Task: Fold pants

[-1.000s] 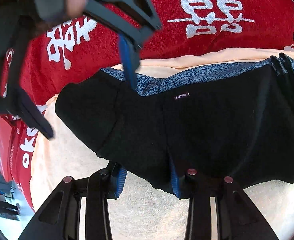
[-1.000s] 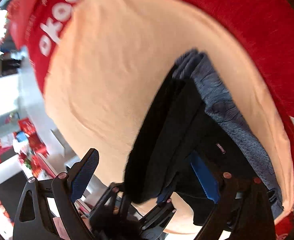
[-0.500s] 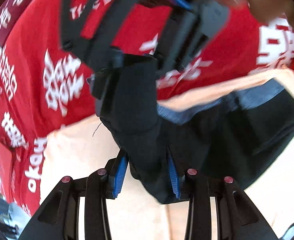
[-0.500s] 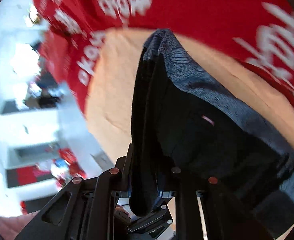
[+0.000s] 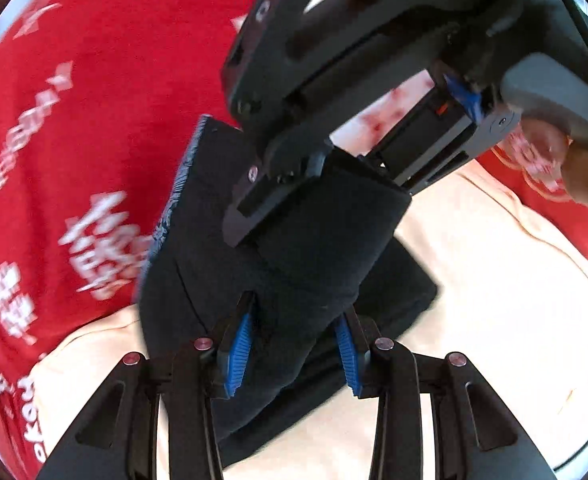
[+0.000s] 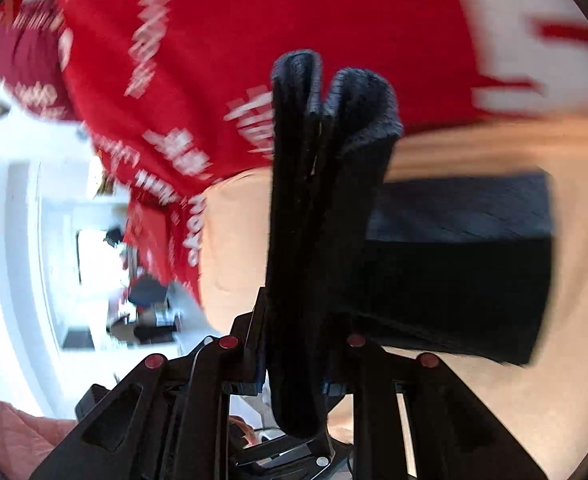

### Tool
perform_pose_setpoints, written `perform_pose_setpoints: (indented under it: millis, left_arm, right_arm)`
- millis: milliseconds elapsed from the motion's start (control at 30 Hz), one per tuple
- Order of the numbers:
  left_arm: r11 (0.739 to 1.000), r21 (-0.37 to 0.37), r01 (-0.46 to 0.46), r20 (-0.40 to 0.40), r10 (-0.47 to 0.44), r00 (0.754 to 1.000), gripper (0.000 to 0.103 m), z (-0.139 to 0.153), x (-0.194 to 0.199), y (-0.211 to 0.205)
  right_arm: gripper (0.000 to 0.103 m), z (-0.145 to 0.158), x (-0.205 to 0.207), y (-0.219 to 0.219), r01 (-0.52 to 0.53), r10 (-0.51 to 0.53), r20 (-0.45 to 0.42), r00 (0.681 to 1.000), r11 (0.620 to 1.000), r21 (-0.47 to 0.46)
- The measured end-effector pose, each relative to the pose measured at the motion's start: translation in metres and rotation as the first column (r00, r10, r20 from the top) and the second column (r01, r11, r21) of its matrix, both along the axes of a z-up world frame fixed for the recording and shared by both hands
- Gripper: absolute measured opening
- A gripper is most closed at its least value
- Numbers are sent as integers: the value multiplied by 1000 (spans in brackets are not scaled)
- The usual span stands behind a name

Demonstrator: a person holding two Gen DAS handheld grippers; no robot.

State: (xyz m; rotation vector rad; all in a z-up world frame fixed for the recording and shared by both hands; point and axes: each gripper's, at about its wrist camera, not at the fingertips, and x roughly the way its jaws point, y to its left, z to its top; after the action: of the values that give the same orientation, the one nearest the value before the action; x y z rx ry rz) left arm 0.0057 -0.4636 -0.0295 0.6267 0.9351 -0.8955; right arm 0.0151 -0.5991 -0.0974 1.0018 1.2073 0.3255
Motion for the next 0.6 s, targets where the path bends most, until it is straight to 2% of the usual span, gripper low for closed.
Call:
perform_pose_setpoints:
  millis: [133,267,400,467,500,567,600]
  left_arm:
    - [994,77,73,-62,-68,996,39,-42,-28,-34]
    - [984,150,96,-87,-84,993,44,-62,-38,-36]
    - [986,138,95,-98,-82,992,45,-47,-35,-21]
    - [992,118,53,-135,-36,990,46,-36,-24,-8]
    - [994,104,21,-159,-4,987,51,-30,-16,-1]
    - [993,94,-66,-185,83,979,91,-20,2,19]
    - [990,97,-102,-185,119,976,95,-17,10,26]
  right_arm:
    - [22,-58,-31,-49,77,-74,-102,992,997,29]
    - [22,-101,-52,-54,111,-101,-153,983,992,61]
    - [23,-92,-59,-51,118,-110,-124,986,991,57]
    - [23,-81,-56,-49,94,-91,-93,992,995,28]
    - [23,-74,-49,-43,72,-71,-74,995,997,2]
    - [25,-68,-40,-35,38,-44,-80,996,997,-65]
    - [26,-66,-40,-32,26,-36,-98,995,994,-108]
